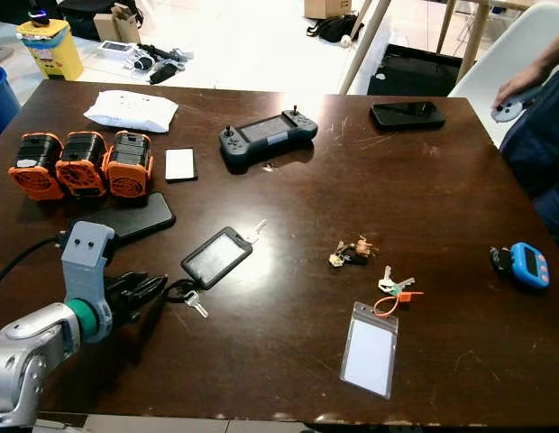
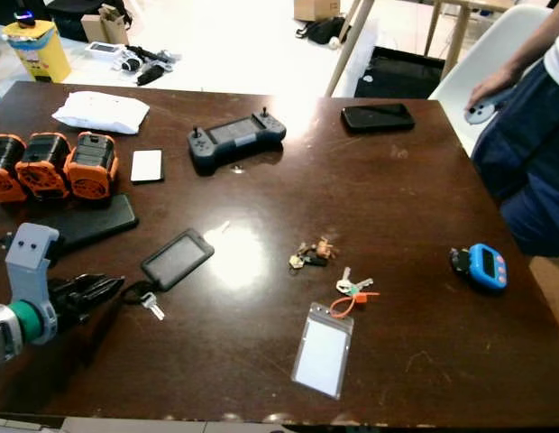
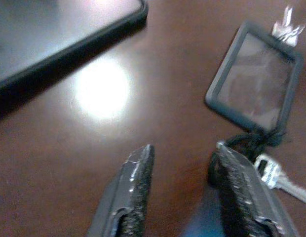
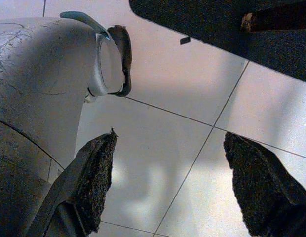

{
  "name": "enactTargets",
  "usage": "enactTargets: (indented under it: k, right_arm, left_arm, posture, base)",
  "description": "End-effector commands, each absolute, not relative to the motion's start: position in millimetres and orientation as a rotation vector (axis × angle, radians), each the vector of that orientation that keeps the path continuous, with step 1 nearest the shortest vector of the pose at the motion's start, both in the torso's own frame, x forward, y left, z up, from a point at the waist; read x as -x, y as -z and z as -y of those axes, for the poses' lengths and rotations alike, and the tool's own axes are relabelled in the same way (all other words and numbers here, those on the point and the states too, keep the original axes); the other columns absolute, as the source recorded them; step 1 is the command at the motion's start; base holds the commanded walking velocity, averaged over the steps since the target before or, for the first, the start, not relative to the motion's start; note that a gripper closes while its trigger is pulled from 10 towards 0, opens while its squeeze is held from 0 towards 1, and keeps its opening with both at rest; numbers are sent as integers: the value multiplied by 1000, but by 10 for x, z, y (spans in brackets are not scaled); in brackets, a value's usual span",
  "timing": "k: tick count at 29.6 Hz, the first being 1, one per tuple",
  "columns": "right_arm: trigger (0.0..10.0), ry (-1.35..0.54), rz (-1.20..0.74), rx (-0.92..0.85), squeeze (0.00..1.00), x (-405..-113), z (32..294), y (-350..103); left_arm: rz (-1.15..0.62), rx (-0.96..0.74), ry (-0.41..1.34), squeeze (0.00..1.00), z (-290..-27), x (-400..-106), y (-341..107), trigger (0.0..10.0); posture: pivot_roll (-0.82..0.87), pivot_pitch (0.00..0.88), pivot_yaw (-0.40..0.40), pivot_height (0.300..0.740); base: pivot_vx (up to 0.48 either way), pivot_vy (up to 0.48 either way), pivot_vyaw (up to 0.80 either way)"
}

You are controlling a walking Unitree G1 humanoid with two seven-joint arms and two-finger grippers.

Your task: Hang keys on a hook

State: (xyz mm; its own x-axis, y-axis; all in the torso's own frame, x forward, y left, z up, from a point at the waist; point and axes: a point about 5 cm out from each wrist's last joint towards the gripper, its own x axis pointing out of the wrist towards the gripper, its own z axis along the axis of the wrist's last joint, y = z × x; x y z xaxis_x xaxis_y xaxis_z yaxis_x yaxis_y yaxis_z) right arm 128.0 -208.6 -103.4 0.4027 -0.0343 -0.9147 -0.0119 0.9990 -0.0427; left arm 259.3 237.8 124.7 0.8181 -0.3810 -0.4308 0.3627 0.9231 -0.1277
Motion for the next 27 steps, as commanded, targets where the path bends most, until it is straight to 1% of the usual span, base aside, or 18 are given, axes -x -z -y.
enactTargets:
  k: [1,7,11,15,16,22,23,24,25,26,27]
  right_arm:
    - [10000,19,-1186,38,0,-1193,2090,1061]
    - [10000,15,-1184,43,0,-1206,2092,1057]
    - [10000,13,-1183,46,0,-1211,2093,1055]
    - [10000,11,-1182,50,0,-1220,2098,1051]
    - [10000,12,-1181,50,0,-1223,2102,1050]
    - [10000,13,-1179,52,0,-1234,2109,1045]
    - [10000,13,-1177,53,0,-1240,2111,1043]
    - [10000,12,-1176,54,0,-1245,2113,1041]
    - [10000,12,-1176,54,0,-1245,2113,1041]
    - [10000,11,-1175,55,0,-1249,2112,1040]
    - [10000,9,-1175,55,0,-1252,2111,1039]
  left_arm:
    - [-560,13,405,1000,-2363,-2504,-1082,10000]
    - [-629,-10,441,1000,-2297,-2421,-980,10000]
    - [-628,-4,440,1000,-2281,-2426,-980,10000]
    - [-620,-56,400,1000,-2250,-2478,-944,10000]
    - [-623,-82,392,0,-2228,-2480,-915,10000]
    - [-650,-160,396,0,-2165,-2445,-795,10000]
    - [-676,-201,403,0,-2144,-2410,-725,8706]
    - [-706,-255,406,0,-2143,-2371,-651,3451]
    - [-706,-255,406,0,-2143,-2371,-651,3451]
    - [-727,-283,406,0,-2150,-2339,-599,1216]
    - [-741,-302,400,0,-2167,-2317,-563,0]
  posture:
    - [52,86,34,740]
    - [52,87,28,740]
    - [51,86,25,740]
    - [51,84,23,740]
    - [49,81,23,740]
    - [48,78,24,740]
    - [49,77,25,740]
    - [49,77,25,740]
    - [49,77,25,740]
    - [49,77,25,740]
    - [49,77,25,740]
  base:
    - [0,0,0]
    - [0,0,0]
    - [0,0,0]
    - [0,0,0]
    - [0,0,0]
    - [0,0,0]
    - [0,0,0]
    - [0,0,0]
    - [0,0,0]
    - [0,0,0]
    - [0,0,0]
